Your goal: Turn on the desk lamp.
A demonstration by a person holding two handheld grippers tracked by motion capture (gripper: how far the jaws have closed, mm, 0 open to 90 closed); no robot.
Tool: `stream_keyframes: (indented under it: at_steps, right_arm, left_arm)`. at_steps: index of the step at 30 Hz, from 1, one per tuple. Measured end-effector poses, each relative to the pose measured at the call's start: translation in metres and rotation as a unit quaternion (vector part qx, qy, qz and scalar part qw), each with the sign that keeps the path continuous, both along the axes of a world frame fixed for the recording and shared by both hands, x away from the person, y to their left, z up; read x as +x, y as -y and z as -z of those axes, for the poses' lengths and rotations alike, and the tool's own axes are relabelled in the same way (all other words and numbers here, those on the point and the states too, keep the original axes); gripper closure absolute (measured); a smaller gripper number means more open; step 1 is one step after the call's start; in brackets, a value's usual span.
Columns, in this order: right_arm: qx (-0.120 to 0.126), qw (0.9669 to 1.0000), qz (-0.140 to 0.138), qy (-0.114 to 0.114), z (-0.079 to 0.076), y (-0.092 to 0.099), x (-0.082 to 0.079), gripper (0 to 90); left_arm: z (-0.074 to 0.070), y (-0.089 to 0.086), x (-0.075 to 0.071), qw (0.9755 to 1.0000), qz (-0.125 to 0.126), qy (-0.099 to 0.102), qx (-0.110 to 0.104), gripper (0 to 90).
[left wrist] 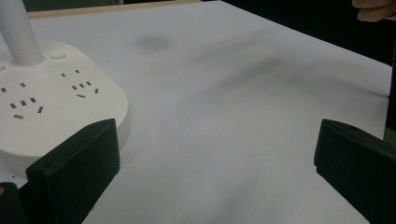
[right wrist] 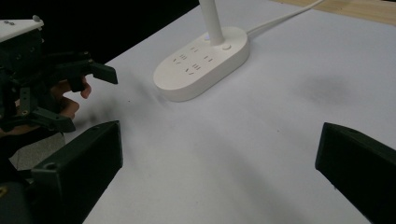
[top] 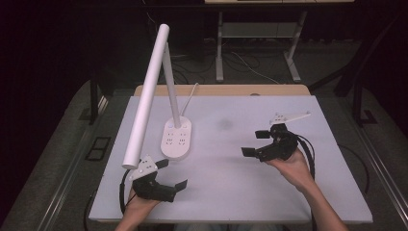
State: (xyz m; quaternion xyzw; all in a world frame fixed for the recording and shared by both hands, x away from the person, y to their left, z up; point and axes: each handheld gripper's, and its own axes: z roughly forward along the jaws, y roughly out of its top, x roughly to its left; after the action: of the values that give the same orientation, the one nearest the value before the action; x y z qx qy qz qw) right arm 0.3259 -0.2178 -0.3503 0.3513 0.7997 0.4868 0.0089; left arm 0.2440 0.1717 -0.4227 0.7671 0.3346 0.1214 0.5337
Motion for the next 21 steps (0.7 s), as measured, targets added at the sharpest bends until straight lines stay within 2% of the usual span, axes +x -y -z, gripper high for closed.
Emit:
stream_keyframes:
  at_steps: [8, 21]
  right_arm:
    - [-0.003, 0.9999, -0.012, 0.005, -0.006, -0.018, 0.013, 0.3]
    - [-0.006, 0.9998, -0.018, -0.007, -0.004, -0.041, 0.031, 0.3]
  left_arm:
    - [0.000, 0.000, 0.000, 1.0000, 0.001, 0.000, 0.000, 0.0]
    - [0.000, 0.000, 0.000, 1.0000, 0.002, 0.000, -0.001, 0.0]
